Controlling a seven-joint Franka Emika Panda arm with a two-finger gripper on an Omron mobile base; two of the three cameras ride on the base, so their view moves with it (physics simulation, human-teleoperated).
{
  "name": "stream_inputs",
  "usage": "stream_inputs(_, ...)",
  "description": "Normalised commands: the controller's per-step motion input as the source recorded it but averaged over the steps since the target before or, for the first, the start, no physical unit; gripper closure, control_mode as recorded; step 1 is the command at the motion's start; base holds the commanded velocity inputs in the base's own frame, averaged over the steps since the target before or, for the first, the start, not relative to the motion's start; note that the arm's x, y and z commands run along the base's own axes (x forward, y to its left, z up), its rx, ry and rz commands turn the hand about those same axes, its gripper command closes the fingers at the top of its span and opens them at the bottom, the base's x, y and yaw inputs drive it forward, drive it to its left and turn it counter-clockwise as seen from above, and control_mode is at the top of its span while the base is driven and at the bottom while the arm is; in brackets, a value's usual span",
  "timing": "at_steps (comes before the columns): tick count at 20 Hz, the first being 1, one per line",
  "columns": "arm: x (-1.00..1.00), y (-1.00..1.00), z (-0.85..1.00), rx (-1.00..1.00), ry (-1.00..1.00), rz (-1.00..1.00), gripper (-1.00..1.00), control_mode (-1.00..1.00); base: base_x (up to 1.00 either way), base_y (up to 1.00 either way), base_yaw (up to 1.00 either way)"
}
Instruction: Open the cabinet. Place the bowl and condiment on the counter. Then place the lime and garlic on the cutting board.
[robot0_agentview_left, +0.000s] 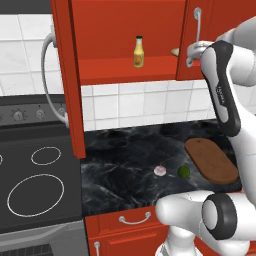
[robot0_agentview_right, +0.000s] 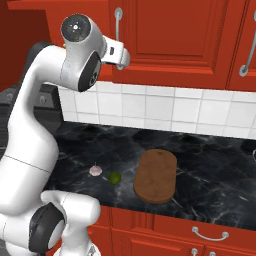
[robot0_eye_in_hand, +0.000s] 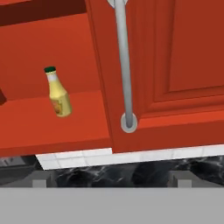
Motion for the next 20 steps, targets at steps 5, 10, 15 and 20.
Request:
stream_inputs(5, 0.33, -0.22, 0.02, 0.04, -0.08, 0.0, -1.0, -1.0, 0.0, 0.0, 0.0)
stream_inputs(10, 0.34, -0.22, 0.0, 0.04, -0.02, 0.0, -1.0, -1.0, 0.0, 0.0, 0.0)
stream_inputs(15, 0.55, 0.0, 0.0, 0.0, 0.0, 0.0, -1.0, -1.0, 0.0, 0.0, 0.0)
stream_inputs(20, 0.61, 0.0, 0.0, 0.0, 0.0, 0.0, -1.0, -1.0, 0.0, 0.0, 0.0)
